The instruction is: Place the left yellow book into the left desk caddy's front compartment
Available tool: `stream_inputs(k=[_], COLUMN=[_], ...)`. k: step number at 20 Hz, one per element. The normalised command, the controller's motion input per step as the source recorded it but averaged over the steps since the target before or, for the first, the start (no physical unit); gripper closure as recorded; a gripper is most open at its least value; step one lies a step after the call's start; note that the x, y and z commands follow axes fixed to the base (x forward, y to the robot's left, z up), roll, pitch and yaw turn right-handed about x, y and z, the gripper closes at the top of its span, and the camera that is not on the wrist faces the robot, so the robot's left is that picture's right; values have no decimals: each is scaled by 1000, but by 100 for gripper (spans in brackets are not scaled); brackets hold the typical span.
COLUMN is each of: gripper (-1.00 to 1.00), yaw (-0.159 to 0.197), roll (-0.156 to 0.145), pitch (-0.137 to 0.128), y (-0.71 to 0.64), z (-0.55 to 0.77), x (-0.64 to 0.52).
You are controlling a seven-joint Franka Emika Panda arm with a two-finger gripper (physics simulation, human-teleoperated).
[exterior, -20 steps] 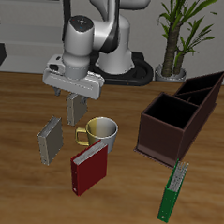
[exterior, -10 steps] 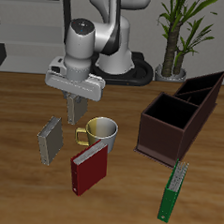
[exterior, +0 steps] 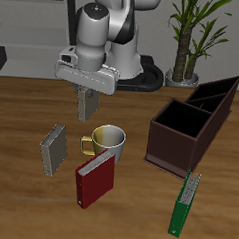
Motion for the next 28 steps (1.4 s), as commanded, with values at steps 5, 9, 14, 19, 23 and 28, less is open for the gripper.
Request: stream_inputs(k=[5,9,14,19,23,28], gripper=[100,100,100,100,100,100], yaw=[-48,-29,-8,-11,-8,9], roll=[2,13,17,5,45,64], pitch=[-23,-24,-33,-32,-5,-41], y=[549,507,444,445,495,666], z=[348,284,249,177,5,76], x=[-372,-314,-209,-84,-15,-146])
